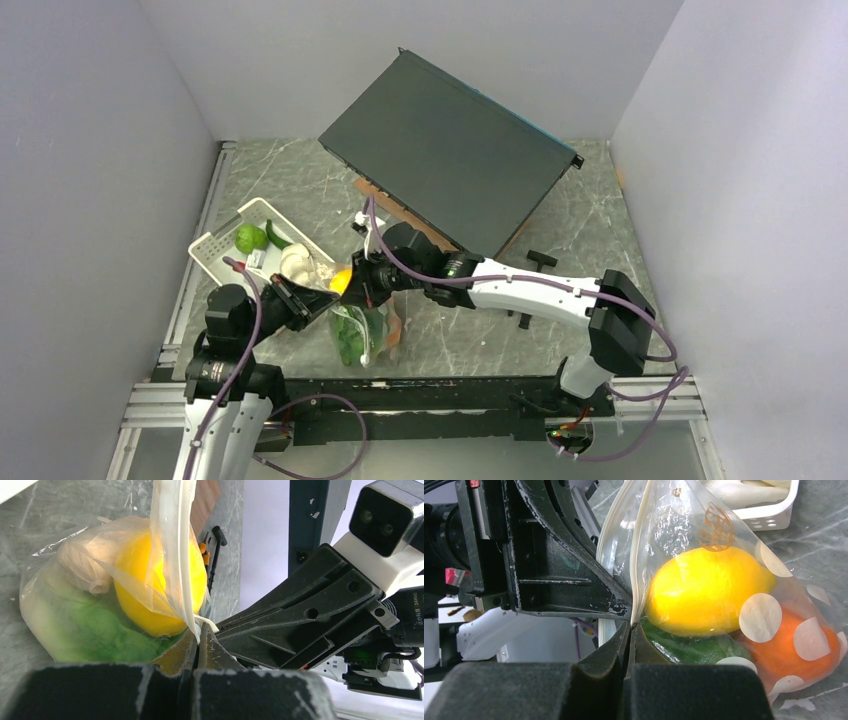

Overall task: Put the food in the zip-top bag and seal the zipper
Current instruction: Adjust the zipper food storage bag at the center of the board.

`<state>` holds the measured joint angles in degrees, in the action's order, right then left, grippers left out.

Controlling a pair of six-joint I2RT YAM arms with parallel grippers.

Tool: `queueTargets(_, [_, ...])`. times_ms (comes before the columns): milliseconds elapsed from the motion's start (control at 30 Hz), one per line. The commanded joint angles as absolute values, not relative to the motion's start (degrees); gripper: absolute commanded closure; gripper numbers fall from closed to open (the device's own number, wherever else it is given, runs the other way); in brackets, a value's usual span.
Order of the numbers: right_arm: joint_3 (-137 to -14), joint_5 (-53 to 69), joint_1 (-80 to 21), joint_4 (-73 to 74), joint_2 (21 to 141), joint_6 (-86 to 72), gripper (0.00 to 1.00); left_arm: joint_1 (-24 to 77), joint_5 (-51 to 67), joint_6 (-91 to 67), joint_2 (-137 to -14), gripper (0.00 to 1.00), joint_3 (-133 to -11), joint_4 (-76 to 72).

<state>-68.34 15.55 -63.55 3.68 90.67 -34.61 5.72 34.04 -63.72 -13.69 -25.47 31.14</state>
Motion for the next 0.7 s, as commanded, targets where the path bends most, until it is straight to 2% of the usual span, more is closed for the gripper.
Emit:
queueTargets(0, [-71.32,19.07,-65.02,-3.51,91.92,-39.17,1.0,6.53,35.59,-64.66,-11.39,1.0,-25.06,27.27])
queueTargets(300, [-74.6,12.81,-68.36,5.7,91.18,-31.43,0.99,6.59,30.98,-64.64,-6.98,1.0,-25.88,34.02])
queueTargets(667, [-79.79,-4.07,-76.53,20.65,90.11,-21.5,0.63,6.52,27.05,-66.24,-3.6,1.0,-25.31,38.68])
